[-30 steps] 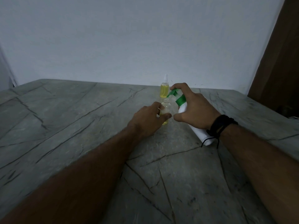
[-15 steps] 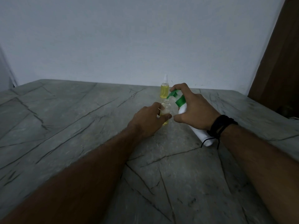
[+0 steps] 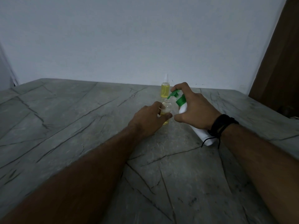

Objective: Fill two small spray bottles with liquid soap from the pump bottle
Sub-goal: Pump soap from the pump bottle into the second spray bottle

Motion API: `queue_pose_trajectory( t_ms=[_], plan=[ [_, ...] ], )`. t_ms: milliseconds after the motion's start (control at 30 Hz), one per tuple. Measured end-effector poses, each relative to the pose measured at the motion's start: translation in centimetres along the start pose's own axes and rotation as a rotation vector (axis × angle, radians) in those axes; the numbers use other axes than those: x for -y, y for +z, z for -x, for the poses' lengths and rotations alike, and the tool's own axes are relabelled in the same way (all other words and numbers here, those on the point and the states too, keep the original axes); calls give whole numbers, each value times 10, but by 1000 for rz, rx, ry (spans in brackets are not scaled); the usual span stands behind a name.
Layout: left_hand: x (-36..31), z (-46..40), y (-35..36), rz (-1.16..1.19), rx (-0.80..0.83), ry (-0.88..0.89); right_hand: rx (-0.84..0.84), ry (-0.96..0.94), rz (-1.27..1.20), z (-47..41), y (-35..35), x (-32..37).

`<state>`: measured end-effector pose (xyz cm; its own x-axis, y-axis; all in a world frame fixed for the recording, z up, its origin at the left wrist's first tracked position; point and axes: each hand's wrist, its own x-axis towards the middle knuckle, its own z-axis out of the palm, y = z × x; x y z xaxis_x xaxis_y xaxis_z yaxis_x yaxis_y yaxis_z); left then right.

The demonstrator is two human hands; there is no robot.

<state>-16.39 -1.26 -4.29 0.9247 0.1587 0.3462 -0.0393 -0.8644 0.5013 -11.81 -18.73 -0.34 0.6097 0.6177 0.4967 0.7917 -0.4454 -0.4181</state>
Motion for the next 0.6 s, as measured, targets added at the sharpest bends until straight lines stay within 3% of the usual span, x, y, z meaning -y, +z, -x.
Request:
queue_pose_trajectory(
  t_ms=[600],
  plan=[
    [-1,1,-1,-9,5,5,-28,-14,12,0,1,-4]
  ],
)
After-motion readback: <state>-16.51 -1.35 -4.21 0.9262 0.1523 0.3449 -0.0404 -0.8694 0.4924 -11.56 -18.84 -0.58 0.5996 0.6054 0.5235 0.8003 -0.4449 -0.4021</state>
